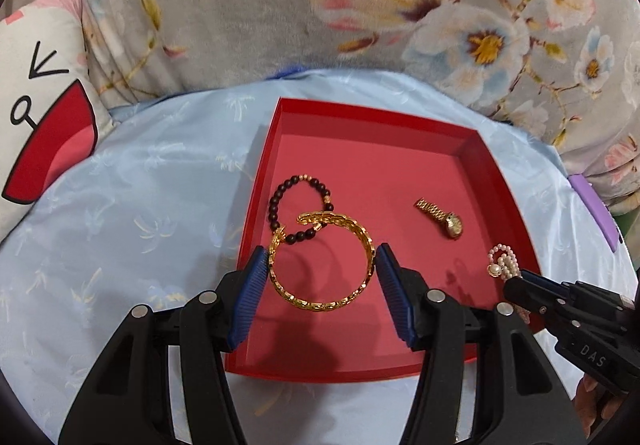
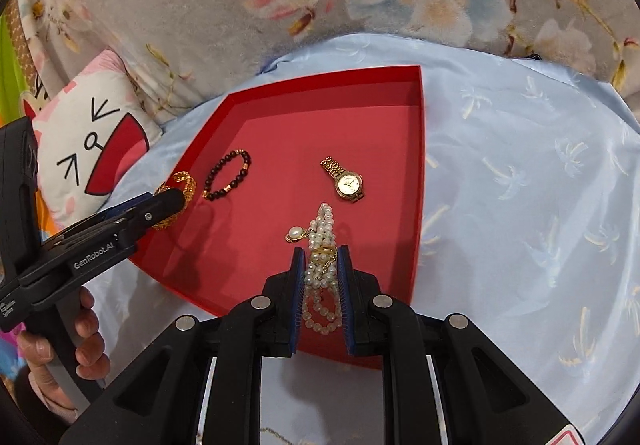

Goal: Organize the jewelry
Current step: 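Carry the pearls into the red tray with the right tool while the left tool drops the bangle there, then withdraw both open tools from the red tray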

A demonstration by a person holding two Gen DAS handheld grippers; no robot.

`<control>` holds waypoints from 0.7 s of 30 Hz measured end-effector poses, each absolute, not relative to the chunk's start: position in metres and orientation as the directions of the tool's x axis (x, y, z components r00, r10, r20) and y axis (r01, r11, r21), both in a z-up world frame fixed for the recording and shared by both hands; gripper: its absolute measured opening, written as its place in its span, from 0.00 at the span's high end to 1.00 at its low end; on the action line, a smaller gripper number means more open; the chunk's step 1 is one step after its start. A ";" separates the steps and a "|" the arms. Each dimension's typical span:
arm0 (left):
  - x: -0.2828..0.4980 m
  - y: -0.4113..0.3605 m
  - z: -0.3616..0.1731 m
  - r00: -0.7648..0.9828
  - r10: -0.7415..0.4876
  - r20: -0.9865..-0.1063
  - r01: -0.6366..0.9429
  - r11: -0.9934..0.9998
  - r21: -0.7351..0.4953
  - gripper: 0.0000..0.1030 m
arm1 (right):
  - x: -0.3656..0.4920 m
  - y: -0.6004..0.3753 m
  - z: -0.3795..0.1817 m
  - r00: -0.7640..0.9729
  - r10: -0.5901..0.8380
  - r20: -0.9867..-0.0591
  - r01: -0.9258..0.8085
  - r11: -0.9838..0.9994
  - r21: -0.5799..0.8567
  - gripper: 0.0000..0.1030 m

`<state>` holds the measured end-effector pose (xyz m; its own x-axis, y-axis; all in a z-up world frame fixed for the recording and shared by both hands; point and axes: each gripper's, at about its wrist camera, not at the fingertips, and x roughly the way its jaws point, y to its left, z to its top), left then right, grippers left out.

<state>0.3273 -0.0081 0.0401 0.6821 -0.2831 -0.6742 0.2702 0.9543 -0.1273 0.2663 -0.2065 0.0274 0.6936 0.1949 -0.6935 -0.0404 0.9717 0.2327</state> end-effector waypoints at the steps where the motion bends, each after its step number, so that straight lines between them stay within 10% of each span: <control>1: 0.330 -0.008 0.037 0.678 -0.281 -0.680 0.269 0.955 -0.127 0.48 | 0.269 -0.205 0.026 0.691 0.186 -0.698 -0.038 0.974 0.222 0.85; 12: 0.338 -0.017 0.021 0.666 -0.268 -0.696 0.276 0.956 -0.103 0.47 | 0.281 -0.205 0.018 0.679 0.180 -0.712 -0.053 0.979 0.197 0.87; 21: 0.315 -0.008 0.050 0.731 -0.277 -0.623 0.267 0.957 -0.113 0.15 | 0.270 -0.202 0.031 0.701 0.161 -0.695 -0.068 0.985 0.160 0.69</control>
<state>0.3154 -0.0084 0.0502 0.7313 -0.2773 -0.6232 0.2668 0.9571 -0.1129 0.2699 -0.2017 0.0308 0.7008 0.1608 -0.6950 -0.0678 0.9849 0.1595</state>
